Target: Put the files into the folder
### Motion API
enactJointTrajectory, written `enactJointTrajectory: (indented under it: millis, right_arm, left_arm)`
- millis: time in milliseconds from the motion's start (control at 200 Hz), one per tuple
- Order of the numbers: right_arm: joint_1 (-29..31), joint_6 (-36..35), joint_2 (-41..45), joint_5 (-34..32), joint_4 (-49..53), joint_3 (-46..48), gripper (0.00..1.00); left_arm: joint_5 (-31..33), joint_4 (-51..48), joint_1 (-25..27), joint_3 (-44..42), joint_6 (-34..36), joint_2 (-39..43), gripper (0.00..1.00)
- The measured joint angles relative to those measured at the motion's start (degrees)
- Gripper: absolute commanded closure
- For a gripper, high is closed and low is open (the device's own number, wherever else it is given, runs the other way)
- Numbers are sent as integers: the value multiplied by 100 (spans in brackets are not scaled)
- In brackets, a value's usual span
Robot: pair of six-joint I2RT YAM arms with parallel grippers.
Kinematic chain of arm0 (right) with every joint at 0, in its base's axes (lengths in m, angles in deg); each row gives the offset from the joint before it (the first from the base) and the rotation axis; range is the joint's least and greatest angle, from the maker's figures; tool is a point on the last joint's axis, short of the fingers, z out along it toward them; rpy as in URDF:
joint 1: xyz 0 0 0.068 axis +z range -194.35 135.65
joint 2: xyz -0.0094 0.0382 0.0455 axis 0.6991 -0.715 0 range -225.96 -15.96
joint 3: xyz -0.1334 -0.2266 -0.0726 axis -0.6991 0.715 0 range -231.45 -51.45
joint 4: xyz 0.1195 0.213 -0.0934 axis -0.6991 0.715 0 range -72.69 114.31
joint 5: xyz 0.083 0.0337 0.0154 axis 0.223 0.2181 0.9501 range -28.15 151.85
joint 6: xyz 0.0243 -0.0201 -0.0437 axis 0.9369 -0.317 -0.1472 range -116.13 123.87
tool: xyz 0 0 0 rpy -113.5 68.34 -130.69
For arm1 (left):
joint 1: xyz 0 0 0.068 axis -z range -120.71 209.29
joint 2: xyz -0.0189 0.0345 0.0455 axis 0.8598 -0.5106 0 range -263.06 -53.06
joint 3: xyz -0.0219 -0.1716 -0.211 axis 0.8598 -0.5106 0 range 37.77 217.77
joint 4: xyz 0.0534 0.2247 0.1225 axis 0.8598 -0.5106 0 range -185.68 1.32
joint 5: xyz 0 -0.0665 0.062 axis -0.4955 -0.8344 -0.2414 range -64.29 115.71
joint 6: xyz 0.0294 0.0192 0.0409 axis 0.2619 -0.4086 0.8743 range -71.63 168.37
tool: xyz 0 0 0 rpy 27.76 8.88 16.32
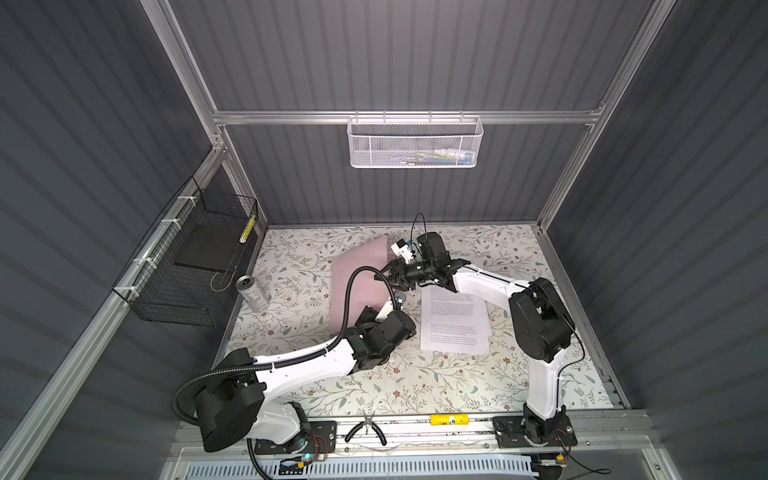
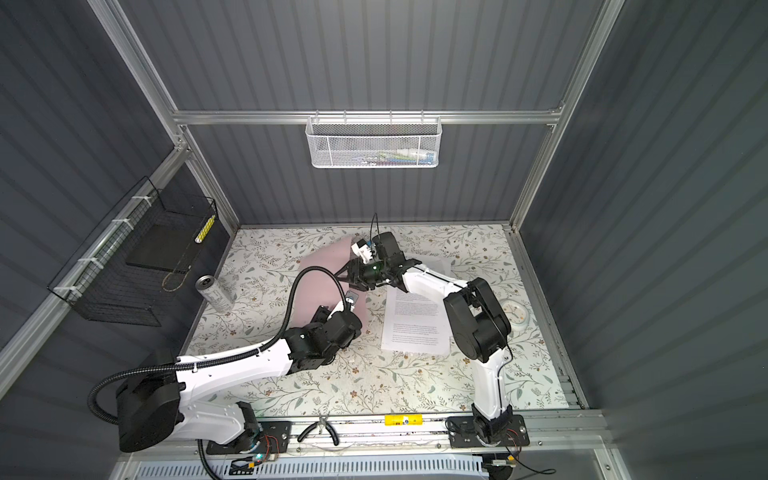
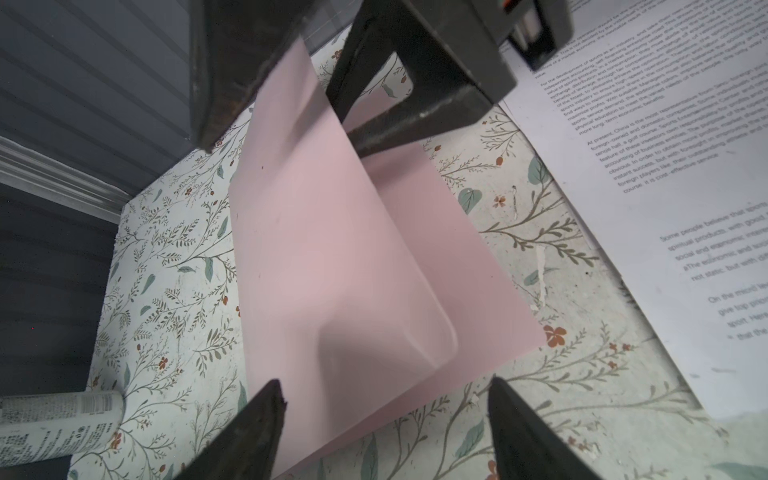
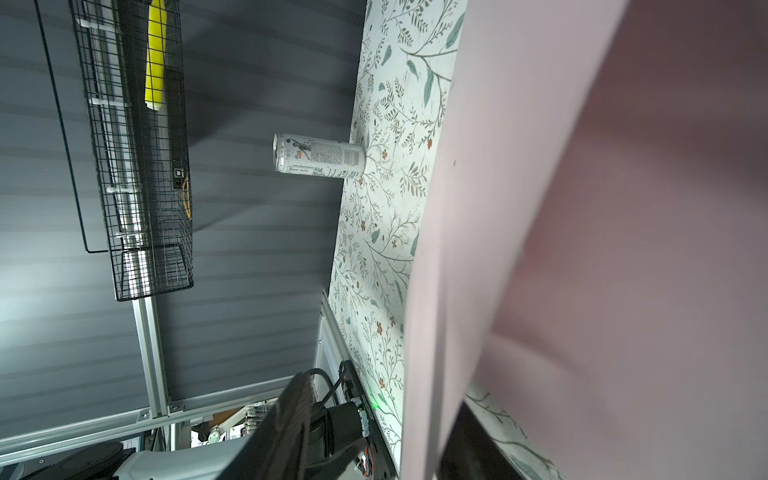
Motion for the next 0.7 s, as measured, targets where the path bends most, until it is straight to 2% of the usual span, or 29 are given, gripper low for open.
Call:
enactJointTrajectory:
  millis: [115, 195, 315, 415, 445, 515, 700]
  right_arm:
    - [35, 26, 0, 17, -26, 2, 52]
    - [59, 44, 0, 24, -59, 2, 52]
    - [68, 48, 0, 37, -103, 11, 52]
    - [66, 70, 2, 37, -133, 46, 51]
    - [66, 85, 2, 39, -138, 55, 51]
    - [66, 96, 11, 37, -149, 76, 51]
    - [37, 162, 22, -11, -140, 153, 51]
  left_arm:
    - [50, 170, -42, 9, 140, -96, 50]
    - [66, 264, -87, 31, 236, -155, 53]
    - [63, 378, -155, 39, 337, -173, 62]
    - [57, 420, -212, 44, 431, -173, 65]
    - [52, 428, -229, 44, 452, -173, 72]
    - [46, 466, -254, 46, 560, -177, 100]
    - [149, 555, -304, 57, 782, -212, 100]
